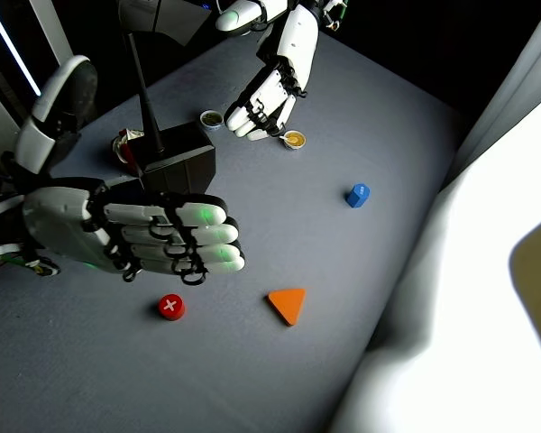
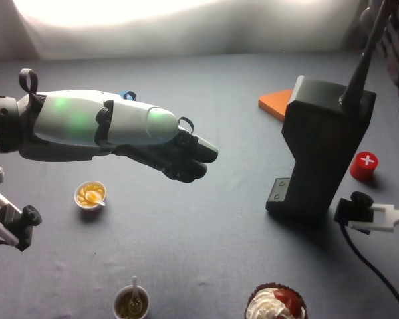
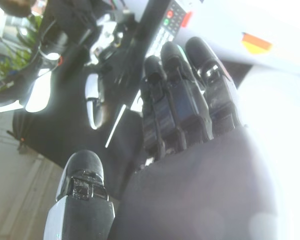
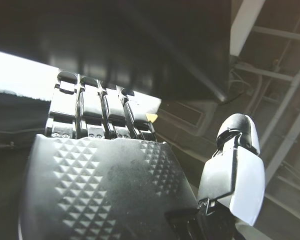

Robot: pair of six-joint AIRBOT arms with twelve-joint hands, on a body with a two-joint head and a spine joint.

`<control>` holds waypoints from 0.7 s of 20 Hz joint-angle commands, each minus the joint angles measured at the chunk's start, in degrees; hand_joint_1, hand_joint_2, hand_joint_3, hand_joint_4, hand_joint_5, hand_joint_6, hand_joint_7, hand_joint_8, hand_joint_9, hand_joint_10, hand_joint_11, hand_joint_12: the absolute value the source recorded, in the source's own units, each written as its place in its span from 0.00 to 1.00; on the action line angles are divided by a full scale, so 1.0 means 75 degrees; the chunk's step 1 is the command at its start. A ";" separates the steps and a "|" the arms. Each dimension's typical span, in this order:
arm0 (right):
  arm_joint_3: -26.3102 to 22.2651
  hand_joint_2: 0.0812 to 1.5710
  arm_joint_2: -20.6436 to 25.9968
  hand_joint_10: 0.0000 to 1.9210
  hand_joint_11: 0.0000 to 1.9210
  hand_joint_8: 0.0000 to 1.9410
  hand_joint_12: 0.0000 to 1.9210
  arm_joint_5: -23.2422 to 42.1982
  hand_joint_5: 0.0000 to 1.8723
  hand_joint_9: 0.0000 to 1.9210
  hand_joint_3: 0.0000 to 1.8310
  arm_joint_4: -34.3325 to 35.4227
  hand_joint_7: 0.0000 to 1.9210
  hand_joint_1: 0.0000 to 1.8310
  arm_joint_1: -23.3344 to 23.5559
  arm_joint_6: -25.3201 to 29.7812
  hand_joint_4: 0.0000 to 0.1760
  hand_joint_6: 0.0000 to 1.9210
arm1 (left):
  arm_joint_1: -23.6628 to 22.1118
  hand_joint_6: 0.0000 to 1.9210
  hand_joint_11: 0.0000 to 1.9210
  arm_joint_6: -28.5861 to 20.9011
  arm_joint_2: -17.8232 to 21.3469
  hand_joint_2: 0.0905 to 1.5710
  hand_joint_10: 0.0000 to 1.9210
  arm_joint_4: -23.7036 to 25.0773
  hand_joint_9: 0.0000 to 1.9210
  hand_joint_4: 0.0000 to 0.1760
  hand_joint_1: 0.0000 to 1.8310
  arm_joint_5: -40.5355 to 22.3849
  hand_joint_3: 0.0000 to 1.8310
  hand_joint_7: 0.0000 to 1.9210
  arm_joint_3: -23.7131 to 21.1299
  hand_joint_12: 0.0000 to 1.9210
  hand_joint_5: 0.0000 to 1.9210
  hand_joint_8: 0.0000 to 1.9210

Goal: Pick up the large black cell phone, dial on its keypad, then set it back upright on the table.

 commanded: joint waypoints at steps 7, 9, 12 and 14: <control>-0.0685 0.55 0.0739 0.00 0.00 0.00 0.19 0.0873 0.03 0.03 0.00 -0.0376 0.05 0.09 0.0148 0.0076 0.02 0.00 | -0.0214 0.00 0.07 -0.0077 0.0087 0.73 0.00 -0.0465 0.27 0.00 0.00 -0.0514 0.00 0.29 0.0037 0.46 0.22 0.00; -0.0872 0.55 0.0979 0.00 0.00 0.00 0.23 0.0873 0.04 0.05 0.00 -0.0449 0.07 0.09 0.0148 0.0076 0.01 0.00 | -0.0217 0.00 0.07 -0.0077 0.0088 0.73 0.00 -0.0465 0.27 0.00 0.00 -0.0514 0.00 0.29 0.0050 0.46 0.23 0.00; -0.1174 0.55 0.1296 0.00 0.00 0.00 0.27 0.0873 0.05 0.05 0.00 -0.0536 0.08 0.09 0.0142 0.0076 0.01 0.00 | -0.0233 0.00 0.07 -0.0077 0.0112 0.72 0.00 -0.0465 0.27 0.00 0.00 -0.0514 0.00 0.29 0.0042 0.46 0.22 0.00; -0.1451 0.56 0.1580 0.00 0.00 0.00 0.25 0.0873 0.03 0.05 0.00 -0.0545 0.06 0.08 0.0138 0.0076 0.00 0.00 | -0.0248 0.00 0.08 -0.0078 0.0113 0.73 0.01 -0.0465 0.28 0.00 0.00 -0.0518 0.00 0.30 0.0029 0.46 0.23 0.00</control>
